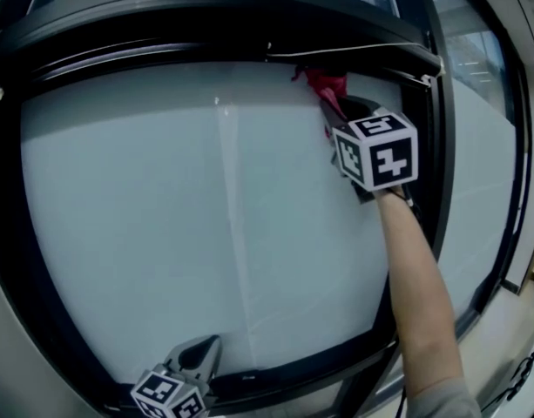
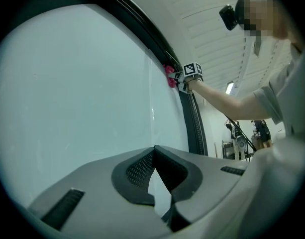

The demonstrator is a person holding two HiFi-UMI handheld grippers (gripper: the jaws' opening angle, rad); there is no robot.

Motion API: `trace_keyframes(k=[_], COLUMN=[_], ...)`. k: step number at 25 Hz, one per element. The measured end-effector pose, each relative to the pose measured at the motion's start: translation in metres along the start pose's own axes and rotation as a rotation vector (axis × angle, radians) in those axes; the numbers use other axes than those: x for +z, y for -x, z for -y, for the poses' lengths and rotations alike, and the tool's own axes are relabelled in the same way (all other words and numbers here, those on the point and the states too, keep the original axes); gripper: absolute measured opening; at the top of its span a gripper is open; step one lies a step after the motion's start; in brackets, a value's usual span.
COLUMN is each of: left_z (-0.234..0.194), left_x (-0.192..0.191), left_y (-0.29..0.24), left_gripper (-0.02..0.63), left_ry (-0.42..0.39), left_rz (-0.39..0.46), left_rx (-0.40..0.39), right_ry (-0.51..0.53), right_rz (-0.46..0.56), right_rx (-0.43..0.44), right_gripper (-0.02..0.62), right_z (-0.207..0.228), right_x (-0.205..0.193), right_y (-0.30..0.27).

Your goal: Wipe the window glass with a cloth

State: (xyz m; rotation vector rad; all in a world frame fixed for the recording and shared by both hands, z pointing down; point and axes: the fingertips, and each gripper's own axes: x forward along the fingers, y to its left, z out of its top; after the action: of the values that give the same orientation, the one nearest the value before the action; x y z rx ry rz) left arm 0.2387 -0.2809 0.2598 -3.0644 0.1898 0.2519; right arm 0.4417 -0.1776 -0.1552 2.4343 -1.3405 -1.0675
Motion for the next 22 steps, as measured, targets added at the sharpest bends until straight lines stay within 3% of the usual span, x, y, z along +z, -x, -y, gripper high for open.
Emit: trace_keyframes(k=[10,22], left_z=[0.002,0.024], left_x=[-0.004,-0.035], left_y=[0.009,-0.006], left_gripper=[0.008,0.008], left_ry=[0.025,0.040], left_rz=[0.007,-0.005], left_rx=[-0.010,-0.060], right_ry=[0.025,-0.015], right_rz=[-0.044,-0.107], right_rx=[0.041,0.114], right_gripper=[0.057,0.057], right_z=[-0.019,-0.056], right_x=[-0.025,-0.097], right_y=[0.013,0.056])
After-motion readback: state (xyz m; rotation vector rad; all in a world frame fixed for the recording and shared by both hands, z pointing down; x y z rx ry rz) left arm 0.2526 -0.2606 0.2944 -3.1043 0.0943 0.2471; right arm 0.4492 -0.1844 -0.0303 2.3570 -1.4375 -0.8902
